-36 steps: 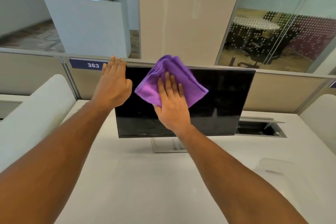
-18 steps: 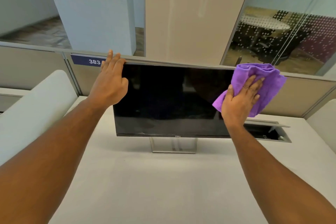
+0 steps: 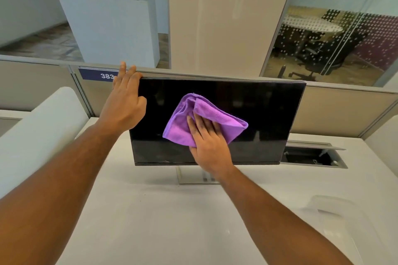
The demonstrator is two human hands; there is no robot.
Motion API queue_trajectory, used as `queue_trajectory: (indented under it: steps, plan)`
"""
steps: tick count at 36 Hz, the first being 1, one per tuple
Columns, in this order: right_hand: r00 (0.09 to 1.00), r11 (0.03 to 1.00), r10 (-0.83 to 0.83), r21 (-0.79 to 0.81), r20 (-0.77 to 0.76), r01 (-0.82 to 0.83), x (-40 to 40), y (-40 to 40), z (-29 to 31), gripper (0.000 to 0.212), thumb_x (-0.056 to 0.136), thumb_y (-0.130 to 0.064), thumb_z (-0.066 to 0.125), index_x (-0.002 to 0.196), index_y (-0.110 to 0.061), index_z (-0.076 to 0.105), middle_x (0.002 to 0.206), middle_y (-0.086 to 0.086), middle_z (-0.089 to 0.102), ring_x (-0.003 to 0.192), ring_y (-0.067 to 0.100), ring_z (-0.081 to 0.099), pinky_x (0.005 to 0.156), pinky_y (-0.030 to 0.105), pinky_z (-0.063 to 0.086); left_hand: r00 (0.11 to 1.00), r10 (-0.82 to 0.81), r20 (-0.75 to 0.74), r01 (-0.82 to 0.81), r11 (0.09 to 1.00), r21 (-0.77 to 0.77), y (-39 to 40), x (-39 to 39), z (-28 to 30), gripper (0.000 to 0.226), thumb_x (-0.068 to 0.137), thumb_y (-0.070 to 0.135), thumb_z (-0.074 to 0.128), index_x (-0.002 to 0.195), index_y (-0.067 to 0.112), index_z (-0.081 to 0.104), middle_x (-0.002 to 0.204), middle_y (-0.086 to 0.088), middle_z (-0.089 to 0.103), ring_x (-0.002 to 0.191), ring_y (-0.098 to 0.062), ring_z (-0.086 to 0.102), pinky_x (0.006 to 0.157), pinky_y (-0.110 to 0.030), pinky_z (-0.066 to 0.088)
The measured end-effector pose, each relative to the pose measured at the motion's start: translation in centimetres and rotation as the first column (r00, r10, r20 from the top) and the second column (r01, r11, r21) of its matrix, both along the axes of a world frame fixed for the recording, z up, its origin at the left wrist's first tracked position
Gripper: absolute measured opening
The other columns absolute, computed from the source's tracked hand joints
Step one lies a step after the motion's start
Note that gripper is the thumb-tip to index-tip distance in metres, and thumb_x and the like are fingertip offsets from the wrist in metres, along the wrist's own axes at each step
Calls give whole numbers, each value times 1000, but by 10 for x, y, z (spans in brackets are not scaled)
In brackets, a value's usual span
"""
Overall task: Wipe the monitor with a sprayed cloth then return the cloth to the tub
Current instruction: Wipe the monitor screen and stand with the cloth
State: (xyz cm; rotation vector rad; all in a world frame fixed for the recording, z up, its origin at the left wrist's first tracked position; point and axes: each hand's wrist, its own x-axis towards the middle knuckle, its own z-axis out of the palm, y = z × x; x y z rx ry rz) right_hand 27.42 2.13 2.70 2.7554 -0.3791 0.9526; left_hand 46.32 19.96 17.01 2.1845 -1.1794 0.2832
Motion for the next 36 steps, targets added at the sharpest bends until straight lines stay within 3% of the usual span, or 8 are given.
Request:
queue_trajectory:
  steps: [4, 7, 11, 16, 21, 25, 30, 36]
  plan:
    - [993, 999, -45, -11, 113, 47, 4, -22, 38, 72, 97, -32, 56, 162, -15, 29, 169, 8, 26, 153, 30, 30, 129, 46, 12, 1000, -8, -3, 8, 1000, 3, 1, 2, 0, 63, 96, 7, 41, 157, 10, 27, 171, -6, 7, 156, -16, -14, 126, -44, -2]
    - [943, 976, -216, 52, 253, 210, -3, -53, 72, 74, 99, -30, 52, 163, -9, 21, 170, 14, 18, 158, 31, 16, 129, 50, 8, 1000, -13, -6, 13, 1000, -5, 1, 3, -1, 63, 95, 7, 41, 157, 11, 28, 171, -5, 7, 156, -15, -15, 126, -44, -2]
    - [813, 868, -480, 310, 329, 387, -34, -92, 90, 80, 101, -43, 44, 163, -6, 9, 171, 19, 8, 159, 34, 5, 129, 52, 5, 1000, -15, -12, 15, 1000, -16, 0, 3, -2, 63, 95, 7, 41, 157, 11, 28, 172, -5, 6, 156, -15, -15, 126, -44, -2]
    - [647, 675, -702, 564, 296, 475, -68, -98, 52, 76, 107, -51, 27, 163, -7, 1, 171, 21, 6, 158, 37, 9, 126, 55, 20, 1000, -9, -15, 8, 999, -31, -2, 3, -3, 64, 95, 8, 41, 157, 12, 27, 172, -4, 6, 156, -14, -15, 125, -42, -2]
    - [627, 587, -753, 633, 198, 505, -76, -59, -10, 76, 107, -49, 28, 163, -5, 1, 170, 22, 9, 156, 41, 17, 124, 52, 27, 1000, 1, -2, -1, 1000, -31, -3, 3, -5, 63, 96, 8, 42, 157, 12, 27, 172, -4, 6, 156, -15, -15, 125, -42, -2]
    - [653, 589, -738, 636, 171, 499, -73, -37, -38, 78, 105, -49, 30, 163, -6, -1, 170, 22, 10, 155, 43, 19, 123, 53, 31, 1000, -1, 6, 1, 999, -33, -1, 3, -5, 62, 96, 8, 42, 156, 12, 28, 171, -4, 7, 156, -16, -14, 123, -39, -4]
    - [647, 617, -726, 635, 233, 465, -56, -58, -1, 75, 107, -50, 26, 163, -5, 4, 170, 23, 8, 156, 42, 14, 125, 52, 24, 1000, -11, 2, 12, 1000, -28, -1, 2, -4, 63, 94, 11, 39, 156, 11, 29, 171, -5, 8, 156, -17, -14, 125, -44, -1]
    - [757, 826, -529, 439, 384, 355, -28, -89, 69, 78, 105, -46, 40, 163, -7, 5, 169, 25, 6, 158, 40, 4, 128, 53, 10, 1000, -8, -8, 8, 999, -36, -2, 4, -6, 68, 89, 19, 34, 157, 13, 28, 172, -3, 6, 156, -14, -15, 124, -41, -3]
